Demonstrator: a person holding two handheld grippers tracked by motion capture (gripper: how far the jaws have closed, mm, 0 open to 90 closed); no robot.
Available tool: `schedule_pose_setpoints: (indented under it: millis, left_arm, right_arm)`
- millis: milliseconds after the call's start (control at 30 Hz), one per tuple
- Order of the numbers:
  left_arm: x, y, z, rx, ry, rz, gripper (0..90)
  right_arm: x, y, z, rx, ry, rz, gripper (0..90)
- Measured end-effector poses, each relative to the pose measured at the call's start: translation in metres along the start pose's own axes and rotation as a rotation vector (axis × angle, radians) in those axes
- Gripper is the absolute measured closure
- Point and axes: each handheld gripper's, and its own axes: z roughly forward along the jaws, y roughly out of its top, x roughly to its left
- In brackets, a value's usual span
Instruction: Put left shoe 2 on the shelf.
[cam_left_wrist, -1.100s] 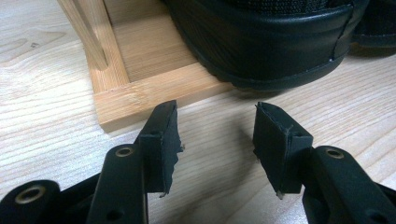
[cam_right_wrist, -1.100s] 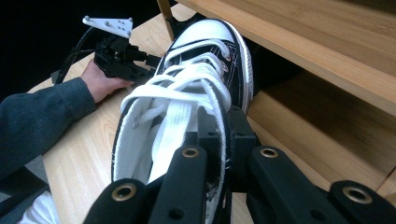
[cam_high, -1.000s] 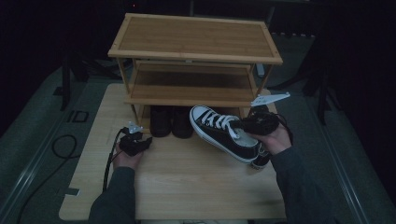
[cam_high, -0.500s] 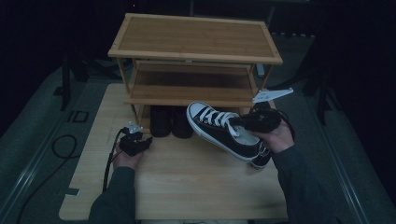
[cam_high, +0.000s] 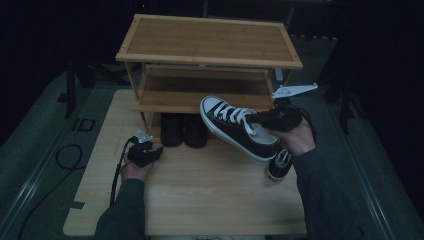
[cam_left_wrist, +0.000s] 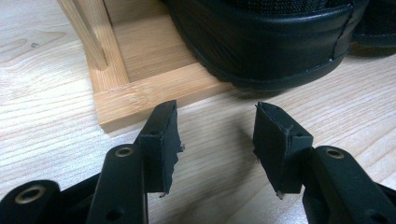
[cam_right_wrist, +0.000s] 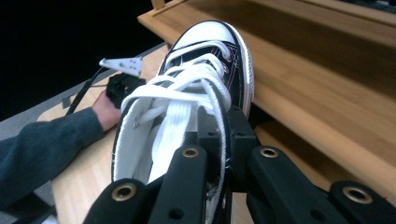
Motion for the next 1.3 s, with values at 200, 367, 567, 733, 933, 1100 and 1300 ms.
schedule_pose_setpoints:
  millis: [200,367,567,733,933,1100,1300]
  left_arm:
    - [0.0,0.0,0.0,-0.001,-0.002,-0.003,50.6]
    - [0.0,0.0,0.0,-0.001,-0.002,-0.004,50.6]
    - [0.0,0.0,0.0,-0.001,-0.002,-0.003,50.6]
    - [0.001,0.0,0.0,0.0,-0.005,-0.006,50.6]
    - [0.001,0.0,0.0,0.0,-0.006,-0.007,50.6]
    - [0.001,0.0,0.0,0.0,-0.006,-0.007,50.6]
    - [0.001,0.0,0.0,0.0,-0.007,-0.008,50.6]
  right_arm:
    - [-0.003,0.011,0.008,-0.003,-0.053,-0.004,87.7]
    - [-0.008,0.019,0.015,-0.014,-0.092,0.006,87.7]
    - [-0.017,0.025,0.027,-0.03,-0.121,0.049,87.7]
    - [-0.024,0.029,0.039,-0.041,-0.132,0.083,87.7]
    - [-0.027,0.031,0.049,-0.051,-0.155,0.11,87.6]
    - [-0.029,0.035,0.055,-0.068,-0.185,0.126,87.7]
    - [-0.031,0.034,0.063,-0.072,-0.23,0.134,87.6]
